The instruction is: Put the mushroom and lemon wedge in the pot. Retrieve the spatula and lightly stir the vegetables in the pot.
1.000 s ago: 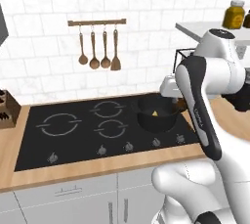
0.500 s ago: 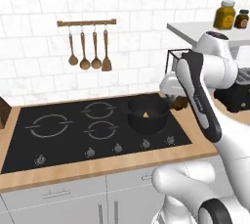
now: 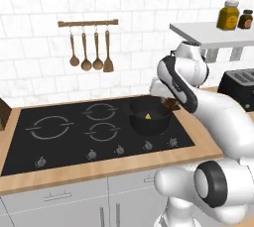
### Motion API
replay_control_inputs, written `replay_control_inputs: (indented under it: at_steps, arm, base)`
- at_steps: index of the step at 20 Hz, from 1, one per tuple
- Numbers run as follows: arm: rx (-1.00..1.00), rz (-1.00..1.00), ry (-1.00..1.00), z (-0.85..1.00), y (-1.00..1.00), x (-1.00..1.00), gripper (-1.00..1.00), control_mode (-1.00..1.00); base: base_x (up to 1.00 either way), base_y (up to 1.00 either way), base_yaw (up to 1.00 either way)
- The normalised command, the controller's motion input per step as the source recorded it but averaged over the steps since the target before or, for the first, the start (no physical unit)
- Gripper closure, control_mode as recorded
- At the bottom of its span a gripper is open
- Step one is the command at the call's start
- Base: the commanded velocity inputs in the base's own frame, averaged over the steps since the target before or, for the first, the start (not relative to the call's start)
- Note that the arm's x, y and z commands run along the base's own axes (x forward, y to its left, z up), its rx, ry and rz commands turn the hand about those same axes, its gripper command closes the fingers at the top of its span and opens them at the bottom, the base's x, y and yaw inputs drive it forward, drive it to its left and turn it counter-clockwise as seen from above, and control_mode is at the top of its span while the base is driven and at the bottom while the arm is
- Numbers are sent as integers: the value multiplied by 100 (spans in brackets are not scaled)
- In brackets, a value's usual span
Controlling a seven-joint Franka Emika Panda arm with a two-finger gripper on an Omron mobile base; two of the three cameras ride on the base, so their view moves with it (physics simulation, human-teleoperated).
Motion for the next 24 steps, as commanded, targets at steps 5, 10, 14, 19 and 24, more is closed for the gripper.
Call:
replay_control_inputs:
  at_steps: [5,10,14,19,24]
  arm:
    - [-1,0,7,-43,0,96,100,-100]
    - [0,0,6,-53,0,85,100,-100]
    - [-2,0,2,-68,1,48,100,-100]
    - [0,0,0,-49,2,25,100,-100]
    - [0,0,2,-33,1,33,100,-100]
  base:
    - [0,0,0]
    - [0,0,0]
    - [0,0,0]
    - [0,0,0]
    - [0,0,0]
